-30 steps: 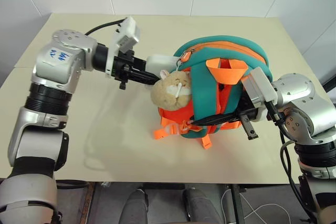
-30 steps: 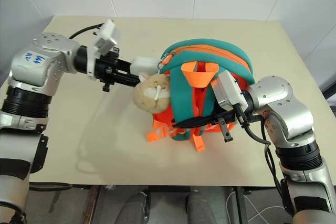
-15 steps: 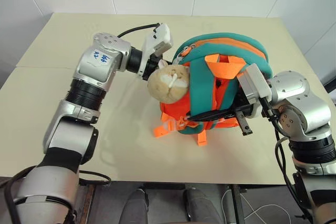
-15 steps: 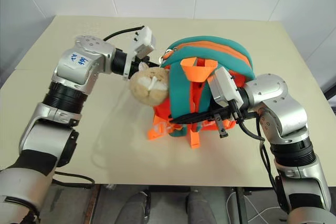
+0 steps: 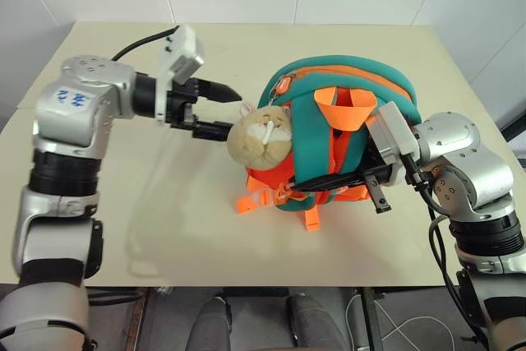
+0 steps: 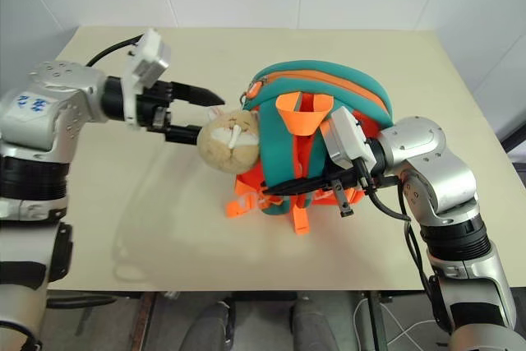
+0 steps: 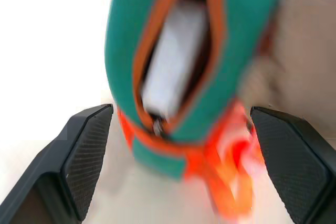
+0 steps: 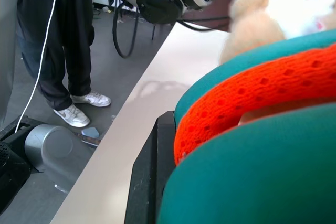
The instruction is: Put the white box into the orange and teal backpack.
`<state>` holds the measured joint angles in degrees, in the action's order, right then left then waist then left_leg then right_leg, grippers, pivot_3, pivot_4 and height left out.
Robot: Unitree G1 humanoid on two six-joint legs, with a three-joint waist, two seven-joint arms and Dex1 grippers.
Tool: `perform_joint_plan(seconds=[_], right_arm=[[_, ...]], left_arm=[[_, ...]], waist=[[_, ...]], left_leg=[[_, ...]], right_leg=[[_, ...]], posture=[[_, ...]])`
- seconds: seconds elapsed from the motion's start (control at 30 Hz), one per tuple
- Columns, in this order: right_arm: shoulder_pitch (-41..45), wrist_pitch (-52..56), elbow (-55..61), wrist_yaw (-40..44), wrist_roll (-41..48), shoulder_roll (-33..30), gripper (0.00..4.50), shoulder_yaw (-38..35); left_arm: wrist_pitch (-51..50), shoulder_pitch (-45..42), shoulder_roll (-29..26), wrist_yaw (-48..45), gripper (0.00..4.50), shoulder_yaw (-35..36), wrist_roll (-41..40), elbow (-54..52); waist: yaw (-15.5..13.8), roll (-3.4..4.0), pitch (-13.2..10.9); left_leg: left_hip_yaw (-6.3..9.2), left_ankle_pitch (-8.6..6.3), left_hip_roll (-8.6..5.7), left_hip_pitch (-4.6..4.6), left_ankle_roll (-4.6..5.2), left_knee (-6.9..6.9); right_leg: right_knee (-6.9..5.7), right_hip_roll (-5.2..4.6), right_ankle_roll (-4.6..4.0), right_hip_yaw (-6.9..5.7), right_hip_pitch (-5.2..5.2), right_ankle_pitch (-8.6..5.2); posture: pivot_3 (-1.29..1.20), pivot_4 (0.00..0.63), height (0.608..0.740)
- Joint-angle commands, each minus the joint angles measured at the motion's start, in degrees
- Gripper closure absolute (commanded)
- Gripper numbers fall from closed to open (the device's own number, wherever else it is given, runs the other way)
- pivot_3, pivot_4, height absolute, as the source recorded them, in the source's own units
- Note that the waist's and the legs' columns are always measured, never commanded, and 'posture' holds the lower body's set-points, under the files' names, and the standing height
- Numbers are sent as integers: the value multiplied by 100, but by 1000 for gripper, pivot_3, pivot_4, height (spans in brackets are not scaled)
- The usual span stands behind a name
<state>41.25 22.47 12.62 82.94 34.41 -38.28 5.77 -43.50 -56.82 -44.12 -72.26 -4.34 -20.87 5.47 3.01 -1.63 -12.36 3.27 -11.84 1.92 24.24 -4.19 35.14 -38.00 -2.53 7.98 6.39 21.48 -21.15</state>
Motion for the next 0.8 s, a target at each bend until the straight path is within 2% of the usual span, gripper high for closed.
perform_joint_plan(seconds=[0.03, 0.1, 0.23, 0.27, 0.37, 0.53, 0.73, 0.8], right_arm=[[119, -142, -1, 33, 25, 69, 4500, -27], [140, -159, -33, 44, 7, 93, 4500, -10], [154, -166, -58, 43, -17, 125, 4500, 6], [151, -168, -61, 39, -23, 126, 4500, 7], [145, -174, -64, 17, -31, 118, 4500, 1], [119, -165, -37, -24, -56, 111, 4500, -9], [117, -158, -40, -65, -88, 102, 4500, -23], [118, -153, -35, -86, -94, 105, 4500, -21]], left_arm=[[265, 98, -37, 494, 26, 190, 184, -172], [363, 188, 36, 830, 26, 208, 295, -234], [-6, 357, 406, 1241, 26, 553, -134, -474], [-106, 414, 501, 1458, 201, 673, -173, -532], [-263, 464, 712, 1827, 917, 914, -341, -611], [-209, 359, 974, 2179, 2556, 1078, -454, -251], [-489, 145, 1068, 1689, 4402, 372, -509, -19], [-482, 91, 1211, 1595, 4458, 177, -486, 72]], waist=[[-37, 0, 0], [-47, 0, 0], [-65, 0, 0], [-63, 0, 0], [-18, 0, 0], [-11, 0, 0], [-12, 0, 0], [-18, 0, 0]], left_leg=[[4, 0, -2, 0, 0, 3], [4, 0, -3, 0, 1, 4], [5, 1, -3, 0, 2, 4], [5, 1, -2, 1, 2, 4], [4, 1, -1, 1, 2, 1], [4, 1, -3, 1, 2, 3], [4, 2, -4, 1, 1, 2], [3, 2, -6, 1, 1, 1]], right_leg=[[0, -1, 1, -3, -4, 1], [1, -1, 6, -2, -5, 5], [-1, 0, 7, -1, -4, 6], [-1, 0, 7, -1, -3, 6], [-1, 0, 6, 0, -1, 6], [-2, -1, 7, -1, -1, 6], [0, -1, 7, -1, -1, 6], [2, -2, 7, -1, -3, 6]], posture=[[0, 150, 740], [0, 150, 740], [0, 150, 740], [0, 150, 740], [0, 150, 740], [0, 150, 740], [0, 150, 740], [0, 150, 740]])
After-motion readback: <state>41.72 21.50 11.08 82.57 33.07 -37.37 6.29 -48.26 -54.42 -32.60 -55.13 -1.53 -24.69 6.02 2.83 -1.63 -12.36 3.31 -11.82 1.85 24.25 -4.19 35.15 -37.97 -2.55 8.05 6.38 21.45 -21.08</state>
